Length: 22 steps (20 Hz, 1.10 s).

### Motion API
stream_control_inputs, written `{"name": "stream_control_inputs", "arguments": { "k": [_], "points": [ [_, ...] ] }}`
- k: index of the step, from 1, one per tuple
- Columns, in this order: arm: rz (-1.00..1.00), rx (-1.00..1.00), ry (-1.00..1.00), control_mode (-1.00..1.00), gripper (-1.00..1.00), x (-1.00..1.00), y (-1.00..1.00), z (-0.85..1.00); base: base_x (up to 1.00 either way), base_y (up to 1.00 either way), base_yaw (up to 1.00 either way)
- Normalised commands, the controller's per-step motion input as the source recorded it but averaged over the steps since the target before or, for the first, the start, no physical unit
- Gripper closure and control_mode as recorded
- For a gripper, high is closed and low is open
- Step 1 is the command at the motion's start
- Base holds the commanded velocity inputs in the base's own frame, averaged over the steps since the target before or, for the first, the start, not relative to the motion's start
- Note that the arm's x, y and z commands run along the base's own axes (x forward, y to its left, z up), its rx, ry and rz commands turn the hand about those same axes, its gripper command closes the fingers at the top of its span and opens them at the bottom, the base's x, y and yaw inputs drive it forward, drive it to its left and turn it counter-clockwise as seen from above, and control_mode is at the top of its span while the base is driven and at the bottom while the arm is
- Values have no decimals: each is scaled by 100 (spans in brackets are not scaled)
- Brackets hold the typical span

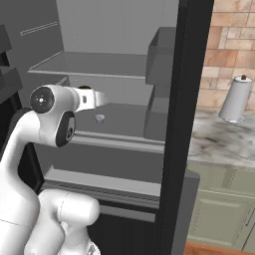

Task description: Move the cupcake and yogurt from the second highest shelf to the top shelf to make space. Then, place the pitcher from the counter on the cleared second highest shelf.

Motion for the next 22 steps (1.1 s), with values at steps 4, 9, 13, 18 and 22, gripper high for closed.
{"name": "stream_control_inputs", "arguments": {
  "k": [4,9,13,18,22],
  "points": [
    [0,0,0,-100,100,-7,6,100,0,0,0],
    [0,0,2,-100,100,12,0,74,0,0,0],
    [0,2,0,-100,100,57,-3,3,0,0,0],
    [0,1,1,-100,100,79,-4,-10,0,0,0],
    [0,0,9,-100,100,90,-3,-39,0,0,0]
  ]
}}
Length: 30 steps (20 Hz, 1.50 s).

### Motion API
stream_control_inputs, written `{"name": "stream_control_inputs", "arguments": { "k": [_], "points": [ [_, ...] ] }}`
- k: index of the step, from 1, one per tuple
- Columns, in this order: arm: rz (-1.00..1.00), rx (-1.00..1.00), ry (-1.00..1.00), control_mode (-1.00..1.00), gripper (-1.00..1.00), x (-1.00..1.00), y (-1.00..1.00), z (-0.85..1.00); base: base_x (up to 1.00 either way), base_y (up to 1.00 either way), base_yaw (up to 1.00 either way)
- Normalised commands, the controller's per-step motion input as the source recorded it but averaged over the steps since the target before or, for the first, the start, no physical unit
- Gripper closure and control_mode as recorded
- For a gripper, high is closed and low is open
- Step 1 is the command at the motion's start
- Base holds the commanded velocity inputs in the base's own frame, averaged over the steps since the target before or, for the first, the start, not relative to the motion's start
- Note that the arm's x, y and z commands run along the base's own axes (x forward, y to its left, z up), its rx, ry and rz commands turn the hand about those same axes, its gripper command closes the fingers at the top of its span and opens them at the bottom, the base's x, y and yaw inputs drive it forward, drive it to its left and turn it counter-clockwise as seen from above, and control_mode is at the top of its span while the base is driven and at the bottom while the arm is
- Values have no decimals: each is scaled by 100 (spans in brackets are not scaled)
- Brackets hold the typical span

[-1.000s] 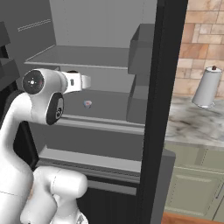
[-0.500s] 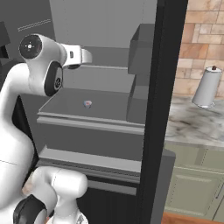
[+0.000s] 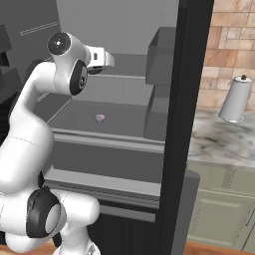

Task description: Move the cupcake and yogurt from the second highest shelf to the top shelf to make space. Then, place the pitcher from the counter on the cleared second highest shelf.

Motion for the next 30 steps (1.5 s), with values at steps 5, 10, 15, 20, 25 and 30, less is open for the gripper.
{"name": "stream_control_inputs", "arguments": {
  "k": [5,10,15,20,25,30],
  "points": [
    [0,0,12,-100,100,93,-6,-44,0,0,0],
    [0,0,7,-100,100,94,-24,-5,0,0,0],
    [0,1,8,-100,100,93,-26,0,0,0,0],
    [0,0,8,-100,100,87,-8,-12,0,0,0],
    [0,0,4,-100,-100,80,0,-23,0,0,0],
    [0,0,-1,-100,-100,36,0,-29,0,0,0]
  ]
}}
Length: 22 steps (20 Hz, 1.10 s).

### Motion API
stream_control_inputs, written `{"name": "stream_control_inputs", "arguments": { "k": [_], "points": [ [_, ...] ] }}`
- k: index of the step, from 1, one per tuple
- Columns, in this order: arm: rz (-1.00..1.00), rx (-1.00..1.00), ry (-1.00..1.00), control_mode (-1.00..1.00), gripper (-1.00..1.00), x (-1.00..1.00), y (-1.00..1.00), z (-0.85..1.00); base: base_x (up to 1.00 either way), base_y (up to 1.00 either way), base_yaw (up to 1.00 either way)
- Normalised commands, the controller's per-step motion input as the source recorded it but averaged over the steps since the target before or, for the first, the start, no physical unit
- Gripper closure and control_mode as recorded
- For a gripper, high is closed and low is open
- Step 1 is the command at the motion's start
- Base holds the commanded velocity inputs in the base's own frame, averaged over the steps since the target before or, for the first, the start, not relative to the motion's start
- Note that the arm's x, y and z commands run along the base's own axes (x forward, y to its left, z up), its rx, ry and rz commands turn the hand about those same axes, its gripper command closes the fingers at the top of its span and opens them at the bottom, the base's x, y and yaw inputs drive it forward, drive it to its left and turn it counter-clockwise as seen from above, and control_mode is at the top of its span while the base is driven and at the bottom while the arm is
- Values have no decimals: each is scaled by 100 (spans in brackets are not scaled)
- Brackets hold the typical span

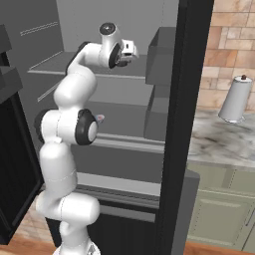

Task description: Move the cupcake and yogurt from the second highest shelf to the top shelf to make space. Then, place the pitcher from the counter on the cleared second highest shelf.

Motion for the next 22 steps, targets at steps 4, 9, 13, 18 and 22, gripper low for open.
{"name": "stream_control_inputs", "arguments": {
  "k": [4,9,13,18,22],
  "points": [
    [0,-3,-9,-100,-100,-1,8,-53,0,0,0],
    [0,-7,-11,-100,-100,-30,23,-73,0,0,0],
    [0,-12,-13,-100,-100,-79,39,-71,0,0,0],
    [-1,-4,-8,-100,-100,-80,10,-11,0,0,0],
    [-7,0,3,-100,-100,-53,-4,47,0,0,0]
  ]
}}
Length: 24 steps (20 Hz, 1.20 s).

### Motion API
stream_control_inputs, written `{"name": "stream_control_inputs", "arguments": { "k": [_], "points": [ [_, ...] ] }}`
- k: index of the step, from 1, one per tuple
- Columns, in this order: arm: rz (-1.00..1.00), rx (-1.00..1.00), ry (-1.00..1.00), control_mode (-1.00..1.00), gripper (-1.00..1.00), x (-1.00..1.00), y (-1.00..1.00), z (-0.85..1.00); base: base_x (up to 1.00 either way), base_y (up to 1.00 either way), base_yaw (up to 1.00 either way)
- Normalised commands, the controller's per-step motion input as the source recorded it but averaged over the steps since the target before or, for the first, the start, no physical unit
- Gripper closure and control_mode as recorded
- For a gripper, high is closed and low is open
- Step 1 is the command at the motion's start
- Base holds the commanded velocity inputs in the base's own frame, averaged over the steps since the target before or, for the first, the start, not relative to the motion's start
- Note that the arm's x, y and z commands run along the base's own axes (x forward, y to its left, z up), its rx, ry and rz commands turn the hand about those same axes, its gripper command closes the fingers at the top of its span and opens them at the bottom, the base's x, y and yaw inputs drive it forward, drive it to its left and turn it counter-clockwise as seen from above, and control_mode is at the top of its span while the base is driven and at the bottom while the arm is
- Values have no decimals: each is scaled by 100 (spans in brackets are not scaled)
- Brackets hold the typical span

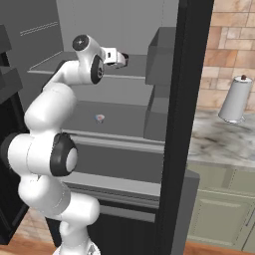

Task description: Move the cupcake and yogurt from the second highest shelf to the top shelf to make space. Then, place the pitcher from the counter on the cleared second highest shelf.

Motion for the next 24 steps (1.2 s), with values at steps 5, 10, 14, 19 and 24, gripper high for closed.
{"name": "stream_control_inputs", "arguments": {
  "k": [5,10,14,19,24],
  "points": [
    [-8,0,9,-100,-100,-93,-3,35,0,0,0],
    [-6,0,9,-100,-100,-100,0,9,0,0,0],
    [-4,5,2,-100,-100,-100,4,-21,0,0,0],
    [-2,16,1,-100,-100,-89,21,-61,0,0,0],
    [0,16,1,-100,-100,-42,33,-88,0,0,0]
  ]
}}
